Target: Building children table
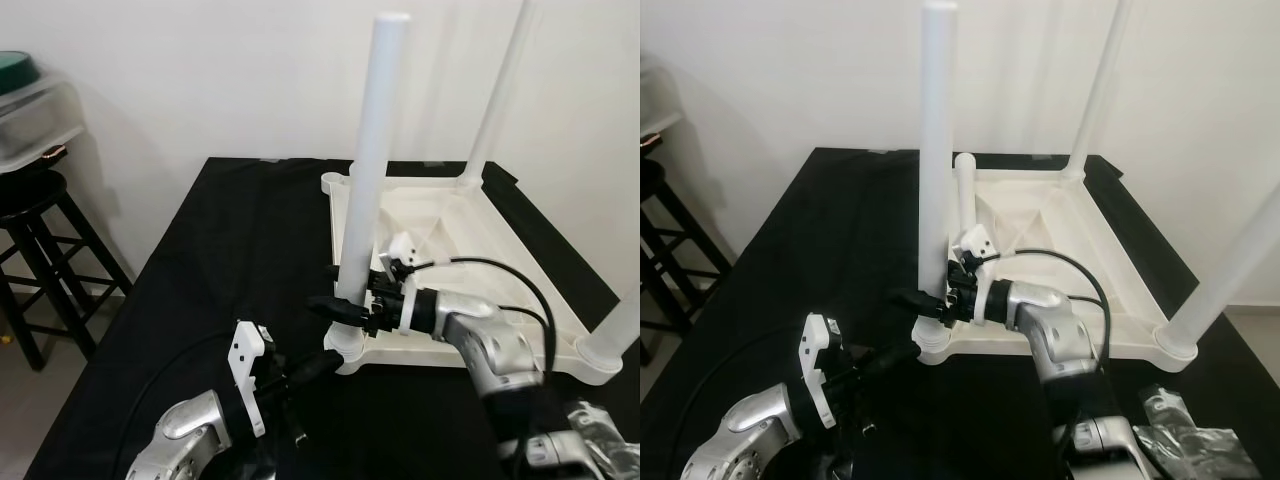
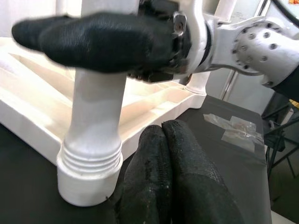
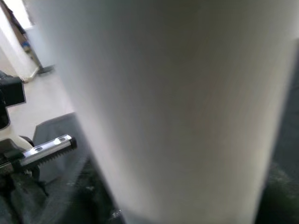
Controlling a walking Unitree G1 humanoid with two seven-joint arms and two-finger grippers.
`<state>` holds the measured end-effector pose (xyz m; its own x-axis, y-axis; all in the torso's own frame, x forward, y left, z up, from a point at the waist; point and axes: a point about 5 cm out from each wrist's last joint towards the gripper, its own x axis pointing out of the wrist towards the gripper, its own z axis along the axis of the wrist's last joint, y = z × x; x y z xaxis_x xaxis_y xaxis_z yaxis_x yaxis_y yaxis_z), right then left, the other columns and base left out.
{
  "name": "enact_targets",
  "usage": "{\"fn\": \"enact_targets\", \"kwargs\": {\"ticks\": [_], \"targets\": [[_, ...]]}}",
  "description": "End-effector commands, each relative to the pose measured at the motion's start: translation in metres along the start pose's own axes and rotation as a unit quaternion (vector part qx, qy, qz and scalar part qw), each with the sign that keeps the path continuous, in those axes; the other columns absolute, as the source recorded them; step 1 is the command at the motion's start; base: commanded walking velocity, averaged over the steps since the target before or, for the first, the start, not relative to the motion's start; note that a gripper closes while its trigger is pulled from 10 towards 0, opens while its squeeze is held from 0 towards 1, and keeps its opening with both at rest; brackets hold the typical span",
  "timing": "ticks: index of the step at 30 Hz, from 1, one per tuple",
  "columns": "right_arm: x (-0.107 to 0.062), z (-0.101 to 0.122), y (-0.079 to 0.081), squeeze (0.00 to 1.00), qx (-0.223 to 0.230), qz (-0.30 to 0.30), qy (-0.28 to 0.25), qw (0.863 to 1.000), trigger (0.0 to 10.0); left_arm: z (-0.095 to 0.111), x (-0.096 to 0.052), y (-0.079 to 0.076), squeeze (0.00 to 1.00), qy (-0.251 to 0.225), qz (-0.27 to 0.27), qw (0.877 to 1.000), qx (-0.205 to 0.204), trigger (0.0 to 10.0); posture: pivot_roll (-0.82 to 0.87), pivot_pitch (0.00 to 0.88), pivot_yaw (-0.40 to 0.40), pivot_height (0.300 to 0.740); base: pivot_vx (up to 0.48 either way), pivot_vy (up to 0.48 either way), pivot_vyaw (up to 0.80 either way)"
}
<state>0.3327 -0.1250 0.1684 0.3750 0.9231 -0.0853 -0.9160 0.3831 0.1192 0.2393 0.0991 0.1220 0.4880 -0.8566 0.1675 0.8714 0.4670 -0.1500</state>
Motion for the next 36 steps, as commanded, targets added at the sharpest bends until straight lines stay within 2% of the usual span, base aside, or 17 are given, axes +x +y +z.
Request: {"fn": "enact_targets", "kwargs": {"ticks": [1,12,17,18,19,20,21,24,25,27,28,29,30,31,33,34,36], "targets": [[0.001,0.001,-0.003,0.00,0.000,0.013,0.000,1.000,0.0,-0.004,-0.002,0.000,0.00,0.010,0.004,1.000,0.001,10.0,0.00,0.000,-0.042,0.740,0.000,0.000,0.00],[-0.004,0.003,-0.007,0.00,-0.004,0.017,-0.013,1.000,0.0,-0.004,-0.004,0.000,0.00,0.010,0.004,1.000,0.001,10.0,-0.01,0.000,-0.034,0.740,0.000,0.000,0.00],[-0.010,-0.007,0.002,0.00,-0.013,-0.060,-0.021,0.998,0.0,-0.003,-0.006,-0.001,0.00,0.010,0.003,1.000,0.001,10.0,-0.02,0.000,-0.043,0.740,0.000,0.000,0.00],[-0.001,-0.013,0.003,0.00,0.017,-0.227,-0.065,0.972,0.0,-0.003,-0.007,-0.002,0.00,0.010,0.003,1.000,0.001,10.0,-0.03,0.000,-0.045,0.740,0.000,0.000,0.00],[0.007,-0.041,0.027,0.00,0.050,-0.339,-0.045,0.938,0.0,-0.002,-0.007,-0.001,0.00,0.009,0.003,1.000,0.001,10.0,-0.03,0.000,-0.041,0.740,0.000,0.000,0.00],[0.007,-0.041,0.027,0.00,0.050,-0.339,-0.045,0.938,0.0,-0.002,-0.007,-0.001,0.00,0.009,0.003,1.000,0.001,10.0,-0.03,0.000,-0.041,0.740,0.000,0.000,0.00],[0.008,-0.057,0.046,0.00,0.072,-0.413,-0.030,0.907,0.0,-0.001,-0.007,-0.001,0.00,0.009,0.003,1.000,0.001,10.0,-0.03,0.000,-0.040,0.740,0.000,0.000,0.00],[0.013,-0.055,0.048,0.00,0.066,-0.417,-0.033,0.906,0.0,-0.001,-0.007,-0.001,0.00,0.009,0.003,1.000,0.001,10.0,-0.06,0.000,-0.022,0.740,0.000,0.000,0.00],[0.018,-0.057,0.047,0.00,0.056,-0.392,-0.021,0.918,0.0,-0.001,-0.006,0.000,0.00,0.010,0.002,1.000,0.000,10.0,-0.02,0.000,-0.047,0.740,0.000,0.000,0.00],[0.018,-0.057,0.047,0.00,0.056,-0.392,-0.021,0.918,0.0,-0.001,-0.006,0.000,0.00,0.010,0.002,1.000,0.000,10.0,-0.02,0.000,-0.047,0.740,0.000,0.000,0.00],[0.023,-0.052,0.044,0.00,0.041,-0.365,-0.023,0.930,0.0,-0.001,-0.006,0.001,0.00,0.010,0.002,1.000,0.000,10.0,-0.04,0.000,-0.033,0.740,0.000,0.000,0.00],[0.023,-0.052,0.044,0.00,0.041,-0.365,-0.023,0.930,0.0,-0.001,-0.006,0.001,0.00,0.010,0.002,1.000,0.000,10.0,-0.04,0.000,-0.033,0.740,0.000,0.000,0.00],[0.023,-0.052,0.041,0.00,0.035,-0.361,-0.019,0.932,1.6,0.000,-0.006,0.002,0.00,0.008,0.006,1.000,0.000,10.0,-0.04,0.000,-0.034,0.740,0.000,0.000,0.00],[0.023,-0.051,0.043,0.00,0.037,-0.352,-0.021,0.935,10.0,0.000,-0.006,0.002,0.00,0.006,0.009,1.000,0.001,10.0,-0.04,0.000,-0.037,0.740,0.000,0.000,0.00],[0.023,-0.051,0.043,0.00,0.037,-0.352,-0.021,0.935,10.0,0.000,-0.006,0.002,0.00,0.006,0.009,1.000,0.001,10.0,-0.04,0.000,-0.037,0.740,0.000,0.000,0.00],[0.024,-0.049,0.044,1.00,0.045,-0.336,-0.031,0.940,10.0,0.000,-0.005,0.002,0.00,0.005,0.010,1.000,0.001,10.0,-0.04,0.000,-0.038,0.740,0.000,0.000,0.00],[0.028,-0.036,0.049,1.00,0.061,-0.290,-0.062,0.953,10.0,0.000,-0.004,0.002,0.00,0.005,0.009,1.000,0.001,10.0,-0.04,0.000,-0.036,0.740,0.000,0.000,0.00]]}}
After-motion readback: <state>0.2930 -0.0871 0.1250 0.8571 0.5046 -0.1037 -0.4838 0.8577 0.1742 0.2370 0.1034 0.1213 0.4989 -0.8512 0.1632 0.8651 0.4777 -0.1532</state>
